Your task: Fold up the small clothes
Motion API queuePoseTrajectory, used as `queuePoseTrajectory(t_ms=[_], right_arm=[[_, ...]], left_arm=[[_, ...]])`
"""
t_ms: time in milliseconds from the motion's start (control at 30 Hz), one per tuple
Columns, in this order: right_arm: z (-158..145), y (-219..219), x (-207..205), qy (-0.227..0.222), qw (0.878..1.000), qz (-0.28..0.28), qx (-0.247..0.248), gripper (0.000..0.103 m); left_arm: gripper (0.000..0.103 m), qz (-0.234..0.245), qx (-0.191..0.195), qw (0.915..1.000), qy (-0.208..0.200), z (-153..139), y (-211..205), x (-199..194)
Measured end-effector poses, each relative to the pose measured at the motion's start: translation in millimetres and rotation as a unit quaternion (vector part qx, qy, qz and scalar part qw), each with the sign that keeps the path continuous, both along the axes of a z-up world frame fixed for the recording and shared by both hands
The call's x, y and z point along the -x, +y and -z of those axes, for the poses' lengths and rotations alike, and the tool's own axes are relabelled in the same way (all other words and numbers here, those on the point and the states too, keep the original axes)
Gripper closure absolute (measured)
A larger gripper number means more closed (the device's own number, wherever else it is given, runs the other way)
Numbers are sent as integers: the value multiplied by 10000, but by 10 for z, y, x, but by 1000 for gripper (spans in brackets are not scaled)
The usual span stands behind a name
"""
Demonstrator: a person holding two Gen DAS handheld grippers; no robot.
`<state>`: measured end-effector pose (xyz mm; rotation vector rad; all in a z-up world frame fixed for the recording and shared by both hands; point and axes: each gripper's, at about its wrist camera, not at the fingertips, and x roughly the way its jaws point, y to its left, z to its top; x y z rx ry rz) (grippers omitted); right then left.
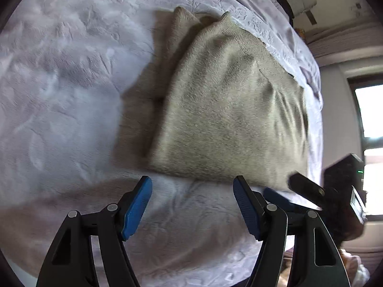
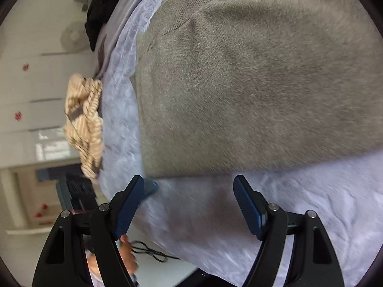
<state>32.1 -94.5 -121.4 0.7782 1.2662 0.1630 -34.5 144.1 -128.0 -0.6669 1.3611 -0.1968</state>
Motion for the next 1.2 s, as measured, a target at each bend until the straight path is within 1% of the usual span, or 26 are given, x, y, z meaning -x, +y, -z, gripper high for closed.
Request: queuePoseTrajectory(t_ms=[67,167,267,300,367,433,467,533,633,767,833,967,1033,1067,1100,1133,1167,1200], right_arm=[[145,-22,-57,81,9995,153,-276,23],[314,-45,-82,158,9977,403,-530,23],[372,-69,-123,89,9951,622,-760,23],[384,-78,-140,66,9943,680,-818,25],[398,-101,-173,13,9923,795,-953,39],[402,-120,-209,-26,9910,853,-1035,78],[382,-133,-219,-79,9908,854,-1049,84],[294,-143,-227,-297,9898,770,-1157,90],[115,-114,-234,-574,9902,513,-1166,91],[10,-52,-238,-650,9918,218,-1075,91],[11,-13,-227,-639,9929,100,-999,91],[105,14,-187,-490,9944,11,-933,91],[169,25,-174,-404,9952,-21,-897,91],[190,37,-170,-355,9956,-57,-864,91],[211,45,-164,-309,9961,-108,-817,91],[224,21,-144,-272,9965,-152,-774,91],[231,29,-140,-232,9969,-204,-729,91],[231,30,-138,-191,9971,-259,-690,91]], left_arm=[[32,-172,220,9996,89,63,-1,-3],[32,-462,517,9975,163,125,10,12],[32,-736,764,9942,182,169,46,40],[32,-775,810,9935,191,178,44,46],[32,-825,899,9923,196,190,-10,38],[32,-832,998,9913,191,196,-62,44],[32,-834,1050,9908,191,202,-62,48],[32,-883,1249,9881,175,210,-133,43],[32,-1110,1549,9816,94,237,-190,-24],[32,-1487,1806,9722,1,309,-176,-170],[32,-1621,1759,9709,-73,327,-153,-263],[33,-1857,1518,9706,-210,318,-104,-455],[33,-1885,1312,9729,-285,289,-100,-506],[35,-1864,1150,9752,-330,269,-101,-524],[51,-1812,885,9787,-393,238,-118,-553],[60,-1735,666,9817,-412,221,-112,-555],[77,-1601,395,9856,-385,221,-113,-567],[82,-1451,150,9885,-403,210,-140,-589]])
